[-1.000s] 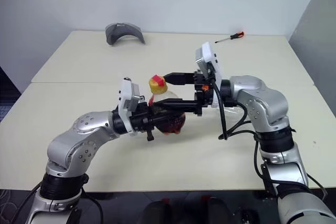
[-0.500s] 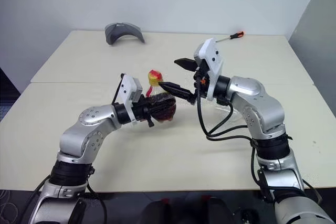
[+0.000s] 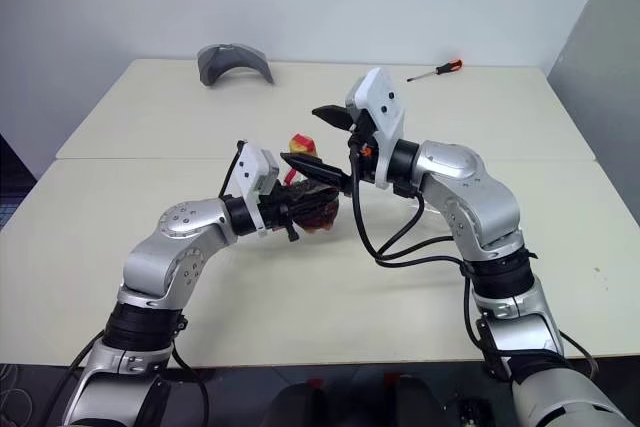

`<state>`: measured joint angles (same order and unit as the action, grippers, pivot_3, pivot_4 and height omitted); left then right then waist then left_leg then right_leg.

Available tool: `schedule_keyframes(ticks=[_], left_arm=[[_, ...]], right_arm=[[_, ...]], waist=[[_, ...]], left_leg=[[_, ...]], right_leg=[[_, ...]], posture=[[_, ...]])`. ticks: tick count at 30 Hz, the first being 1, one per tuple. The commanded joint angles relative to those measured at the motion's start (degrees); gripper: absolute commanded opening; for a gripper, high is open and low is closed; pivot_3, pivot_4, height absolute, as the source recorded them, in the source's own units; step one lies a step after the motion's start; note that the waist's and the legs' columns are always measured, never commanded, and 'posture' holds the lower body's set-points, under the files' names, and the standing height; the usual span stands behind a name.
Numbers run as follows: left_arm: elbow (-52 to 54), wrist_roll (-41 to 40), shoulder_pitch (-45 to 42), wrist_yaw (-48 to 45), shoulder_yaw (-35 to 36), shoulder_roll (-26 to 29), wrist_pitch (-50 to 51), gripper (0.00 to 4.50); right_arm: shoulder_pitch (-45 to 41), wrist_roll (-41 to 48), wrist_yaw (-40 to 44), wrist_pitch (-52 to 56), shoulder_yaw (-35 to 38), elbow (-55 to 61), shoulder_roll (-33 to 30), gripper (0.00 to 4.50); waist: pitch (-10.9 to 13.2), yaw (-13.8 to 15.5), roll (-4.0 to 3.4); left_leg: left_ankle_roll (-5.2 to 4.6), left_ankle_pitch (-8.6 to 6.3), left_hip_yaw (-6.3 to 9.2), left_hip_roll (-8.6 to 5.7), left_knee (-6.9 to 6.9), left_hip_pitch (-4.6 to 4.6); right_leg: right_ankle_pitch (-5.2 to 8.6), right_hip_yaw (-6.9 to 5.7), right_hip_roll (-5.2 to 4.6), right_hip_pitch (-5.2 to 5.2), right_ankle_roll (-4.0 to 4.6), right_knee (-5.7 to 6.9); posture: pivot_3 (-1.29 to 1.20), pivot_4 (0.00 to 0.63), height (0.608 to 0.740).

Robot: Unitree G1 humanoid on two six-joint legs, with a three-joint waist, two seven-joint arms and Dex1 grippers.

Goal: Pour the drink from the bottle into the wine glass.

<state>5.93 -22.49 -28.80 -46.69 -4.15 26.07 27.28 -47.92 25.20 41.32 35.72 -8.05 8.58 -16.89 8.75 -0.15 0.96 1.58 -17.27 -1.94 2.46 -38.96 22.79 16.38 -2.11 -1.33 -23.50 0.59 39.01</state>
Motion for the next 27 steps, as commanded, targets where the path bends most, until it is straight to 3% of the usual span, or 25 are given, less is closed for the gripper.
schedule_keyframes(ticks=[1, 14, 27], left_arm=[[2.16, -0.31, -0.66, 0.47, 0.93, -0.39, -1.24, 0.89], [3.12, -1.02, -0.75, 1.2, 1.37, -0.77, -0.31, 0.89], [3.5, -1.32, -0.79, 0.69, 1.89, -0.08, 0.02, 0.89]], right_arm=[[-1.36, -1.26, -0.57, -2.27, 0.36, -0.44, 0.53, 4.5], [-0.34, -5.04, 1.09, -6.6, 1.26, -5.25, -2.23, 4.5], [2.7, -3.68, 3.21, -5.31, 4.97, -4.64, -9.63, 4.5]], waist=[[0.0, 0.0, 0.0], [0.0, -0.01, 0.0], [0.0, -0.06, 0.0]], left_leg=[[0.0, 0.0, 0.0, 0.0, 0.0, 0.0], [0.0, 0.0, 0.0, 0.0, 0.0, 0.0], [0.0, 0.0, -0.02, -0.01, 0.0, 0.0]], right_leg=[[0.0, 0.0, 0.0, 0.0, 0.0, 0.0], [0.0, 0.0, 0.0, 0.0, 0.0, 0.0], [0.0, 0.01, -0.02, 0.0, 0.0, 0.0]], posture=[[0.0, 0.15, 0.74], [0.0, 0.15, 0.74], [0.0, 0.15, 0.74]])
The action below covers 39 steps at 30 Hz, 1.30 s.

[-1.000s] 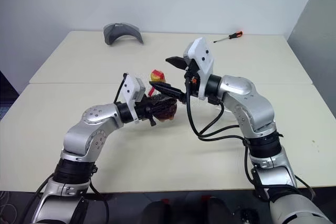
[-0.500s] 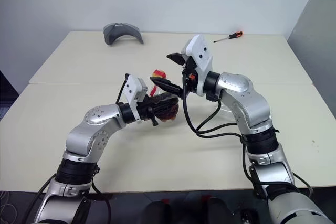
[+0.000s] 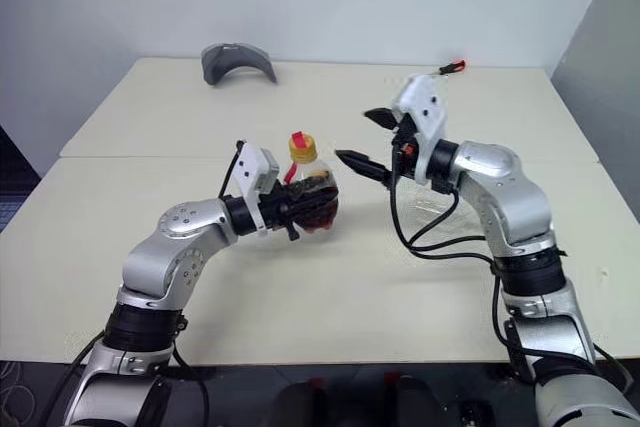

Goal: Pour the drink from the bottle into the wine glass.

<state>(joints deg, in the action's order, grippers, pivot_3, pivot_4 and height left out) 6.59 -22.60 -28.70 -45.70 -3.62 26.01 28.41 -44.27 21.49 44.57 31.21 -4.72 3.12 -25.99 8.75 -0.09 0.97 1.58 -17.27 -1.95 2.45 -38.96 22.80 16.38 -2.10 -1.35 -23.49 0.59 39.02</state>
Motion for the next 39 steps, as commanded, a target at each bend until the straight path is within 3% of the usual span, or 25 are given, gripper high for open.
schedule_keyframes(ticks=[1, 9, 20, 39], left_arm=[[2.77, -1.17, -1.01, -0.3, 1.33, -0.07, -1.12, 0.89], [1.99, -1.02, -2.16, -0.48, 1.28, -0.08, -1.04, 0.89], [1.72, -0.49, -2.69, -0.35, 0.9, -0.57, -1.64, 0.89], [1.91, -0.34, -2.1, -0.53, 0.73, -0.59, -2.28, 0.89]], right_arm=[[-1.01, 0.0, -0.07, -0.84, 1.69, 0.69, -0.58, 4.5], [-0.33, 3.66, 0.37, 2.78, -0.06, 6.23, 2.68, 4.5], [-4.47, 2.48, -1.56, 1.59, -1.83, 3.91, 9.6, 4.5], [-5.19, 2.48, -1.95, 1.4, -0.28, 2.34, 9.28, 4.5]], waist=[[0.0, -0.2, 0.0], [0.0, -0.15, 0.0], [0.01, -0.11, -0.01], [0.01, -0.09, -0.01]], left_leg=[[0.0, 0.0, -0.01, 0.03, 0.0, -0.01], [0.0, 0.0, 0.0, 0.05, 0.0, -0.01], [0.01, 0.01, 0.02, 0.04, 0.0, -0.01], [0.01, 0.01, 0.01, 0.02, -0.01, -0.01]], right_leg=[[0.0, 0.02, 0.02, -0.01, 0.0, 0.0], [0.0, 0.02, 0.04, 0.0, 0.0, 0.0], [0.0, -0.01, 0.04, -0.01, 0.0, 0.01], [0.0, 0.0, 0.02, -0.01, 0.0, 0.01]], posture=[[0.0, 0.15, 0.74], [0.0, 0.15, 0.74], [0.0, 0.15, 0.74], [0.0, 0.15, 0.74]])
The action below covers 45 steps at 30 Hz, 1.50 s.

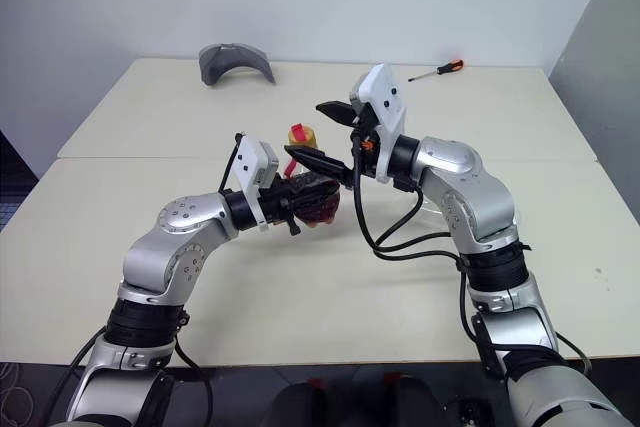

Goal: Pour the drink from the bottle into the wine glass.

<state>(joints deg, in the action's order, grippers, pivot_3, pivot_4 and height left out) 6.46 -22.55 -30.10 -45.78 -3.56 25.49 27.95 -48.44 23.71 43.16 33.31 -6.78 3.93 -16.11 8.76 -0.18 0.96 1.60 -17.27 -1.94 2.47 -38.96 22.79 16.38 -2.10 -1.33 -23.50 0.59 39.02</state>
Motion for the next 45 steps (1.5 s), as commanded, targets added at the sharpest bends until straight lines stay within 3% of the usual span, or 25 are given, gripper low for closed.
schedule_keyframes(ticks=[1, 38, 45], left_arm=[[1.97, -0.37, -0.67, -0.51, 0.59, -0.11, -1.87, 0.89], [0.94, -0.18, -0.78, -1.04, 0.45, -0.47, -3.16, 0.89], [0.69, -0.24, -0.91, -1.11, 0.59, -0.3, -3.43, 0.89]], right_arm=[[-0.82, 0.39, -0.6, -0.49, 1.91, 1.76, -0.84, 4.5], [4.5, 2.36, 0.43, 1.58, 4.17, 4.07, -9.93, 4.5], [4.96, 11.25, 2.72, 7.47, 5.72, 8.14, -7.74, 4.5]], waist=[[0.0, 0.0, 0.0], [0.0, 0.06, 0.0], [0.0, 0.0, 0.0]], left_leg=[[0.0, 0.0, 0.0, 0.0, 0.0, 0.0], [-0.01, 0.0, -0.01, 0.0, 0.0, 0.0], [-0.01, -0.01, 0.0, 0.01, 0.0, 0.0]], right_leg=[[0.0, 0.0, 0.0, 0.0, 0.0, 0.0], [0.0, 0.0, 0.0, 0.0, 0.0, 0.0], [0.0, 0.0, 0.01, 0.0, 0.0, 0.0]], posture=[[0.0, 0.15, 0.74], [0.0, 0.15, 0.74], [0.0, 0.15, 0.74]])
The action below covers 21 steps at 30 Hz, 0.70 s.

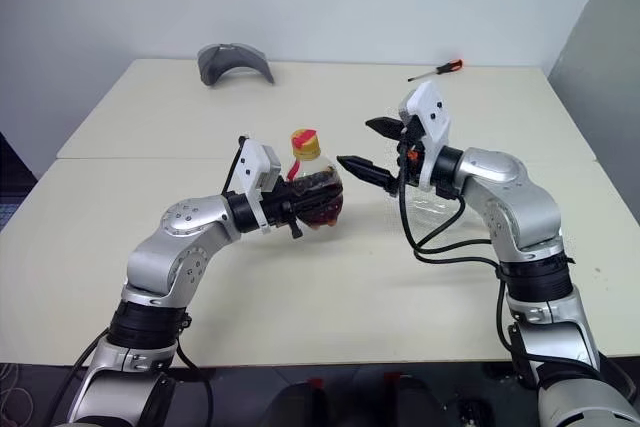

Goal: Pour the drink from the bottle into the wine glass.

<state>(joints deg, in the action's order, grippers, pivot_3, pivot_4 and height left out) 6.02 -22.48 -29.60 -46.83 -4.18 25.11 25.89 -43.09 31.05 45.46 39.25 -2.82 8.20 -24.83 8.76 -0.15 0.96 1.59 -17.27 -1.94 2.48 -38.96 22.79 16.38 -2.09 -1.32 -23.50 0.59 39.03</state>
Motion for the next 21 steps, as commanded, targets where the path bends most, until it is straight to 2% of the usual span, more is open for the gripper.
schedule_keyframes(ticks=[1, 7, 21], left_arm=[[1.32, -0.35, -1.32, -0.06, 1.23, 0.12, -1.31, 0.89], [1.46, -0.39, -1.4, -0.21, 1.14, 0.2, -1.23, 0.89], [1.31, -0.18, -2.09, 0.11, 0.89, -0.16, -1.25, 0.89]], right_arm=[[-0.52, 4.78, 0.11, 2.24, 1.85, 4.47, 1.47, 4.5], [-2.52, 7.31, -1.35, 4.48, 1.46, 5.11, 3.49, 4.5], [-6.08, 2.87, -2.46, 0.2, -1.42, 0.51, 7.46, 4.5]], waist=[[0.0, -0.05, 0.0], [0.0, 0.01, 0.0], [0.0, -0.01, 0.0]], left_leg=[[0.0, 0.0, 0.0, 0.0, 0.0, 0.0], [0.0, 0.0, 0.0, -0.02, 0.0, 0.0], [0.0, 0.0, 0.0, -0.01, 0.0, 0.0]], right_leg=[[0.0, 0.0, 0.0, 0.0, 0.0, 0.0], [0.0, -0.01, -0.01, 0.0, 0.0, 0.0], [0.0, -0.01, 0.0, 0.0, 0.0, 0.0]], posture=[[0.0, 0.15, 0.74], [0.0, 0.15, 0.74], [0.0, 0.15, 0.74]])
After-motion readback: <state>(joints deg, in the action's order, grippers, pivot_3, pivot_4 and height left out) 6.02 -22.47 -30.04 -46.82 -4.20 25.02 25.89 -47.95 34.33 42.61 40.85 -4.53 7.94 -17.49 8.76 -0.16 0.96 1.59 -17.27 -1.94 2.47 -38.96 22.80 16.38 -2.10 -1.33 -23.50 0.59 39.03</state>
